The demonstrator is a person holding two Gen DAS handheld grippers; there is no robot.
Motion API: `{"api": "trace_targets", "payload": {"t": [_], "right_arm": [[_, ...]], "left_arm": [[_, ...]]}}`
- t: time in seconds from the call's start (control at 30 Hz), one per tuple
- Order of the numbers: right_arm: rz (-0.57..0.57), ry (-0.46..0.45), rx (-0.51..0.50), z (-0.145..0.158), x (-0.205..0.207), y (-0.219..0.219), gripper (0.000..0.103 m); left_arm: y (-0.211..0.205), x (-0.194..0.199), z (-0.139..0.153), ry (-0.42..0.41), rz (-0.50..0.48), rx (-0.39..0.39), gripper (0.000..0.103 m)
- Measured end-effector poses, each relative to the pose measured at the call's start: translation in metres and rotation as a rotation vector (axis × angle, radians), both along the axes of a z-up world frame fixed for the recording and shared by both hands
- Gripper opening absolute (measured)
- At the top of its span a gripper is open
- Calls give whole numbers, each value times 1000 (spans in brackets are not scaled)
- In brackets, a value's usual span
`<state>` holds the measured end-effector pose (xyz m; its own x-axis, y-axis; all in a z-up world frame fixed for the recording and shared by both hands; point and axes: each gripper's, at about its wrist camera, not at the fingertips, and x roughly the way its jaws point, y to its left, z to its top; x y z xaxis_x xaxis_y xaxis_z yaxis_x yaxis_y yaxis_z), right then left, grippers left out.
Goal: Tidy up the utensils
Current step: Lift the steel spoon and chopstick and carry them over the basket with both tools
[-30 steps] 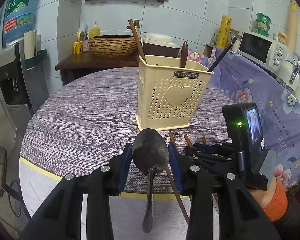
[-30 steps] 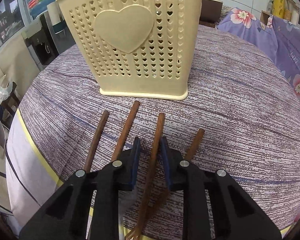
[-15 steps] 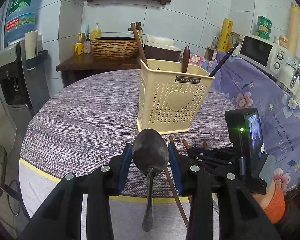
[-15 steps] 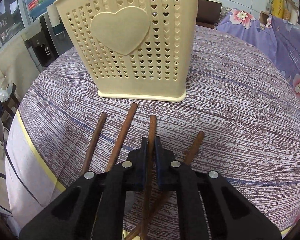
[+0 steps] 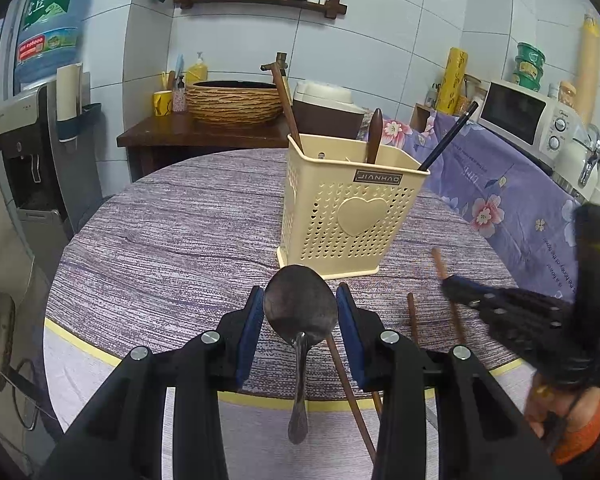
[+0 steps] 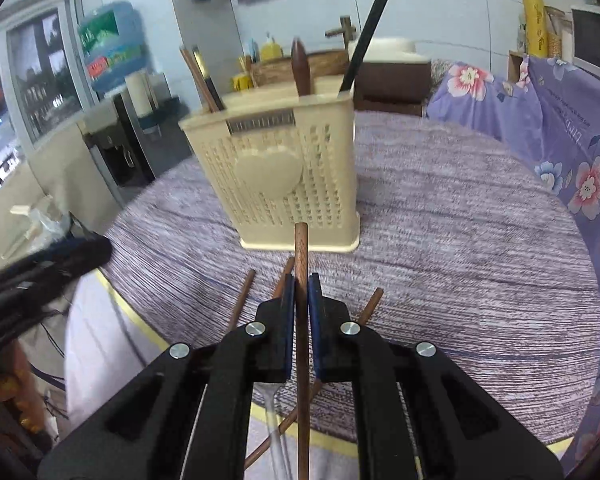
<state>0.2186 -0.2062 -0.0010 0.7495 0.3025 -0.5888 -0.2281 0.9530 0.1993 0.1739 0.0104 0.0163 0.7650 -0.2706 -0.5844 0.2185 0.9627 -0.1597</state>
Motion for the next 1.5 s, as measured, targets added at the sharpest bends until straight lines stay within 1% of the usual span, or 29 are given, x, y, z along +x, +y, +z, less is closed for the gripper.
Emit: {"api": "trace_targets", "payload": {"t": [0.13, 0.27, 0.37, 0.57, 0.7, 1.0, 1.13, 1.2, 1.27, 1.33, 1.37, 1.5], "right_arm": [[-6, -95, 51, 37, -31, -19, 8], [-11, -138, 85, 57, -47, -32, 8], [-16, -152, 87, 63, -51, -36, 8], [-6, -153, 106, 67, -53, -39, 8], [9, -156, 102, 68, -54, -41, 8], [31, -192, 81, 86, -59, -38, 8], [49, -220, 68, 102, -56, -35, 8], [62, -235, 64, 113, -53, -32, 8], [72, -255, 61, 128, -49, -31, 8], [79, -279, 69, 147, -42, -31, 8], [79, -306, 73, 161, -37, -31, 8], [62, -395, 60, 207, -19, -24, 8]], "left_arm": [[1, 0, 4, -10, 1, -11, 37], [2, 0, 6, -8, 0, -31, 37], [0, 1, 6, -7, -4, -31, 37], [1, 1, 11, -16, 0, -33, 37], [1, 2, 13, -16, -3, -41, 37], [-2, 3, 28, -42, -25, -48, 37], [-2, 8, 42, -57, -48, -62, 37], [-3, 11, 54, -74, -59, -60, 37], [-4, 15, 72, -100, -76, -66, 37], [-5, 22, 91, -121, -94, -83, 37], [-5, 27, 102, -133, -96, -94, 37], [-13, 50, 144, -212, -70, -98, 37]]}}
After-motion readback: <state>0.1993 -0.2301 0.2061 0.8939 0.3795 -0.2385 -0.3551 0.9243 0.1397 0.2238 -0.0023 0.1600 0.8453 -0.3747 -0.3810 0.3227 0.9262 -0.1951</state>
